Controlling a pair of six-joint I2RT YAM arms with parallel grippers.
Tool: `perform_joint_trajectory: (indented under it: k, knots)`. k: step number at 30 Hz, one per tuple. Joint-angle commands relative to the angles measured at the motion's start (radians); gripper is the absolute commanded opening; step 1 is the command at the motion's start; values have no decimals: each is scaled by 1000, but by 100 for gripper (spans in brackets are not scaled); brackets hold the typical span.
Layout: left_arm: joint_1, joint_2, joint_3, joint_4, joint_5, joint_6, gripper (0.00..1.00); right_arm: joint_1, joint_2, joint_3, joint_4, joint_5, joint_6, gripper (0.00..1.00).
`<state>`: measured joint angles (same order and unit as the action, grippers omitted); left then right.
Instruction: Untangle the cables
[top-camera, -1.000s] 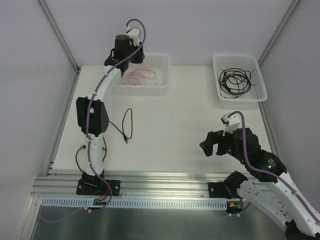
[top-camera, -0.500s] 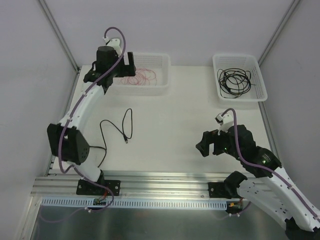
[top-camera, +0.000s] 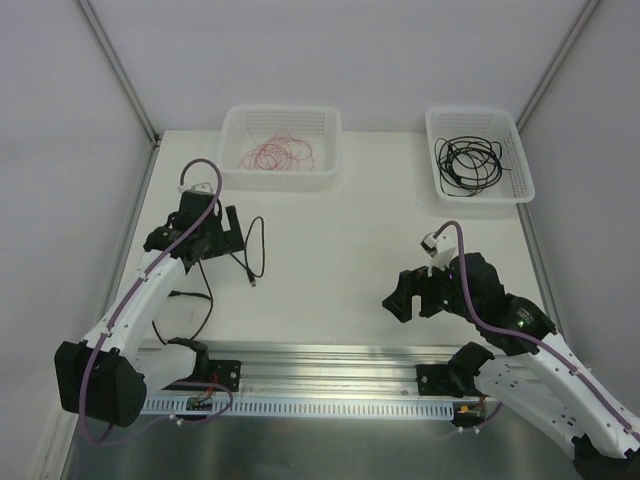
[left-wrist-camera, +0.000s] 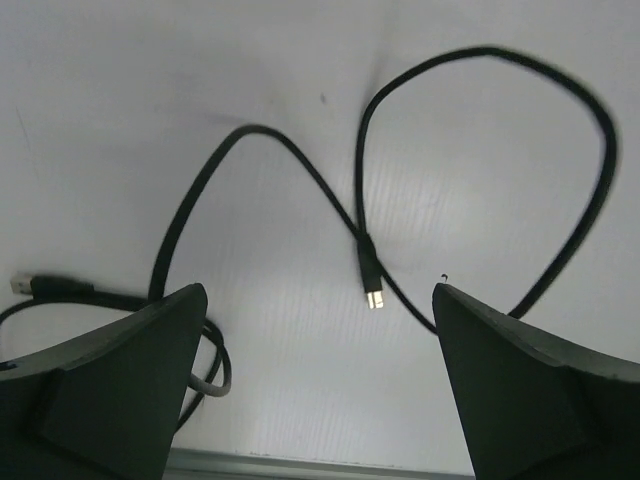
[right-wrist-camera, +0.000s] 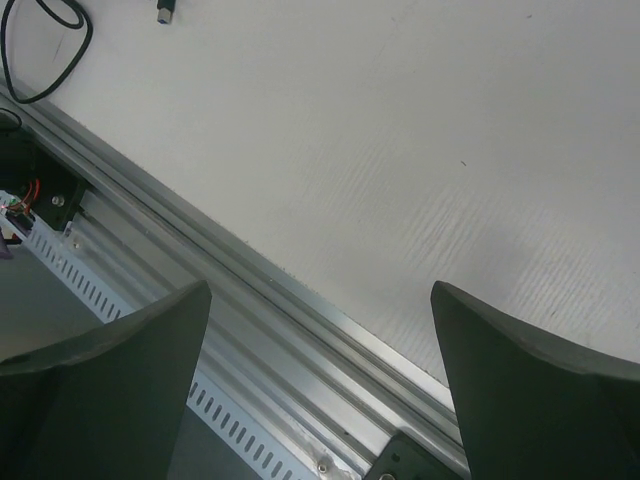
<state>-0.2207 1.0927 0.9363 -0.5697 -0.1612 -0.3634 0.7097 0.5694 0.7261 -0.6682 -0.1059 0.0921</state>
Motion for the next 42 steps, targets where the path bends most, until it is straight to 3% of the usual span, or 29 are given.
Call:
perform_joint_trajectory:
  k: [1, 8, 14, 19, 26, 30, 33, 34, 36, 38, 42]
  knots:
    - [15, -62, -65, -47, -50, -91, 96, 19, -29, -17, 39, -43, 37, 97]
    - [18, -79, -128, -45, -130, -140, 88, 42, -69, -36, 24, -54, 57, 97]
    - [18, -189, -64, -62, -101, -83, 92, 57, -80, -44, 28, -61, 67, 97]
    - [18, -261, -28, -99, -223, -48, 92, 66, -75, -42, 42, -58, 74, 97]
    - [29, -134, -105, -90, -196, -98, 88, 82, -78, -47, 44, -60, 89, 97]
    - [27, -62, -125, -50, -150, -117, 73, 99, -86, -62, 55, -66, 101, 97]
    - [27, -56, -113, -36, -109, -108, 46, 111, -83, -77, 76, -69, 113, 97]
    - [27, -59, -107, -33, -95, -102, 27, 115, -79, -82, 94, -72, 121, 97]
    - [24, -80, -82, -32, -46, -80, 10, 131, -71, -90, 119, -72, 130, 97]
    - [17, -97, -64, -22, -11, -66, 0, 145, -50, -99, 165, -72, 141, 97]
    - [-75, -157, -42, 17, 101, 3, 0, 195, 3, -97, 242, -38, 172, 97]
